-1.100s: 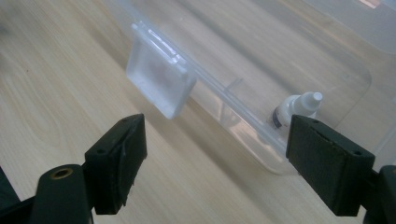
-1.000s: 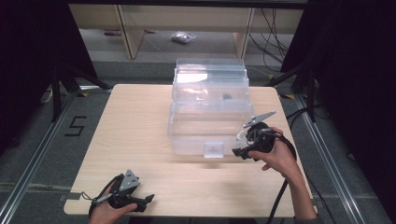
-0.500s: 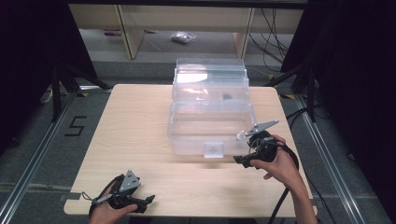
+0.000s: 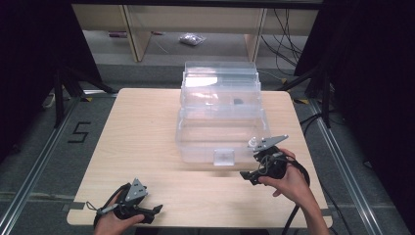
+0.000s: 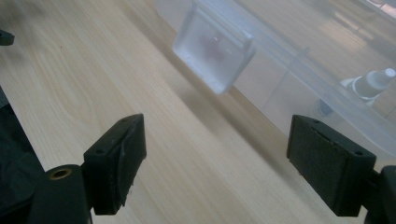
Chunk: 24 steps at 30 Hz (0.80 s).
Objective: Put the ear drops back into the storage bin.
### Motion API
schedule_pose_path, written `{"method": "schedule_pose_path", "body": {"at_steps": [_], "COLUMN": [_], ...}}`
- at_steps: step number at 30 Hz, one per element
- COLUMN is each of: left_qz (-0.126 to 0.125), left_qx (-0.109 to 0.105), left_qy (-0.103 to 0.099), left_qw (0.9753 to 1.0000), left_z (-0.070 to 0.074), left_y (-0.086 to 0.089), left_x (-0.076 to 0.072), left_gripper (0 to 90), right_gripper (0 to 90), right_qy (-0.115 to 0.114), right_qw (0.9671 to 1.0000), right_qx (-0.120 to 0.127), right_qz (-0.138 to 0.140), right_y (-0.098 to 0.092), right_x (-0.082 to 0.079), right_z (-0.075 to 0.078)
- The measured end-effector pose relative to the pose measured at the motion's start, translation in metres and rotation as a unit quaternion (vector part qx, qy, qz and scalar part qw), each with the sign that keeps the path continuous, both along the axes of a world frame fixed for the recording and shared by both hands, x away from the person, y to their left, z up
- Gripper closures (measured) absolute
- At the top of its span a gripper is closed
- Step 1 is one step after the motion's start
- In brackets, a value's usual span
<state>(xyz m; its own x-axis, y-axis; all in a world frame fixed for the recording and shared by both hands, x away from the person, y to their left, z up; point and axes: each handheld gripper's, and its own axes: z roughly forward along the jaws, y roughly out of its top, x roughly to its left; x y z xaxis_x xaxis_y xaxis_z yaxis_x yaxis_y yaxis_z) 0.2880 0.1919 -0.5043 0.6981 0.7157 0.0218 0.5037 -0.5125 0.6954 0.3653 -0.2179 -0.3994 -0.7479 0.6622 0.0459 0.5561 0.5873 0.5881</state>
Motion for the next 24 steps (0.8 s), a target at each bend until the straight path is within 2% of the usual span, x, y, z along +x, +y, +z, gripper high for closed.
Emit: {"method": "schedule_pose_path", "body": {"at_steps": [1,2,3,4,5,6,7,10,11,12,13,14,15,16,17,18,19,20,21,23,24], "left_qz": [-0.005,-0.016,-0.016,-0.016,-0.016,-0.017,-0.017,-0.017,-0.018,-0.014,-0.014,-0.014,-0.015,-0.017,-0.006,0.000,0.000,-0.012,-0.021,-0.014,-0.014], "left_qx": [0.002,0.016,0.016,0.017,0.016,0.016,0.019,0.019,0.019,0.014,0.015,0.014,0.015,0.019,0.008,0.001,0.001,0.009,0.024,0.014,0.018], "left_qy": [0.001,0.004,0.004,0.004,0.004,0.005,0.006,0.004,0.004,0.008,0.007,0.008,0.008,0.009,0.006,0.005,0.004,0.003,0.003,0.009,0.007], "left_qw": [1.0000,0.9997,0.9997,0.9997,0.9997,0.9997,0.9997,0.9997,0.9997,0.9998,0.9998,0.9998,0.9997,0.9996,0.9999,1.0000,1.0000,0.9999,0.9995,0.9998,0.9997], "left_z": [0.001,0.002,0.002,0.002,0.002,0.002,0.002,0.002,0.002,0.001,0.001,0.001,0.001,0.001,-0.001,-0.001,-0.001,0.001,0.002,0.001,0.001], "left_y": [0.000,0.002,0.002,0.002,0.002,0.002,0.002,0.002,0.001,0.001,0.001,0.001,0.001,0.001,-0.001,-0.002,-0.002,0.000,0.001,0.001,0.001], "left_x": [0.000,0.000,0.000,0.000,0.000,0.000,0.000,0.000,0.000,0.000,0.000,0.000,0.000,0.000,0.000,0.000,-0.001,0.000,0.000,0.000,0.000], "left_gripper": [15.1,15.1,15.1,15.1,15.1,15.1,15.1,15.1,15.1,15.1,15.1,15.1,15.1,15.1,15.1,15.1,15.1,15.1,15.1,15.1,15.1], "right_gripper": [20.9,20.9,20.9,20.9,20.9,20.9,20.9,20.8,20.8,20.8,20.8,20.8,20.8,20.8,20.8,20.9,20.9,20.9,20.9,20.9,20.9], "right_qy": [-0.003,-0.018,-0.009,-0.015,-0.005,-0.010,-0.003,-0.013,0.004,-0.006,-0.006,-0.013,-0.006,-0.015,-0.019,-0.015,-0.024,-0.030,-0.029,-0.024,-0.030], "right_qw": [1.0000,0.9998,1.0000,0.9999,1.0000,0.9999,1.0000,0.9999,0.9999,0.9999,1.0000,0.9999,1.0000,0.9998,0.9997,0.9998,0.9996,0.9993,0.9995,0.9996,0.9994], "right_qx": [0.003,0.001,0.001,0.005,0.002,0.006,0.003,0.006,0.000,0.007,0.002,0.011,0.007,0.011,0.014,0.010,0.016,0.020,0.012,0.016,0.020], "right_qz": [0.002,0.010,0.004,0.004,0.001,-0.001,0.002,0.000,-0.012,-0.013,0.002,-0.002,-0.002,-0.002,-0.002,-0.001,0.000,0.003,0.003,-0.003,0.003], "right_y": [0.000,-0.001,-0.001,-0.001,-0.001,-0.002,-0.003,-0.004,-0.004,-0.004,-0.006,-0.005,-0.006,-0.006,-0.006,-0.007,-0.007,-0.007,-0.008,-0.007,-0.008], "right_x": [0.000,0.000,-0.002,-0.002,-0.003,-0.004,-0.004,-0.004,-0.006,-0.007,-0.006,-0.007,-0.008,-0.009,-0.009,-0.010,-0.010,-0.010,-0.011,-0.013,-0.012], "right_z": [-0.001,-0.004,-0.004,-0.007,-0.007,-0.010,-0.010,-0.017,-0.017,-0.020,-0.021,-0.023,-0.022,-0.025,-0.028,-0.028,-0.031,-0.034,-0.035,-0.040,-0.044]}}
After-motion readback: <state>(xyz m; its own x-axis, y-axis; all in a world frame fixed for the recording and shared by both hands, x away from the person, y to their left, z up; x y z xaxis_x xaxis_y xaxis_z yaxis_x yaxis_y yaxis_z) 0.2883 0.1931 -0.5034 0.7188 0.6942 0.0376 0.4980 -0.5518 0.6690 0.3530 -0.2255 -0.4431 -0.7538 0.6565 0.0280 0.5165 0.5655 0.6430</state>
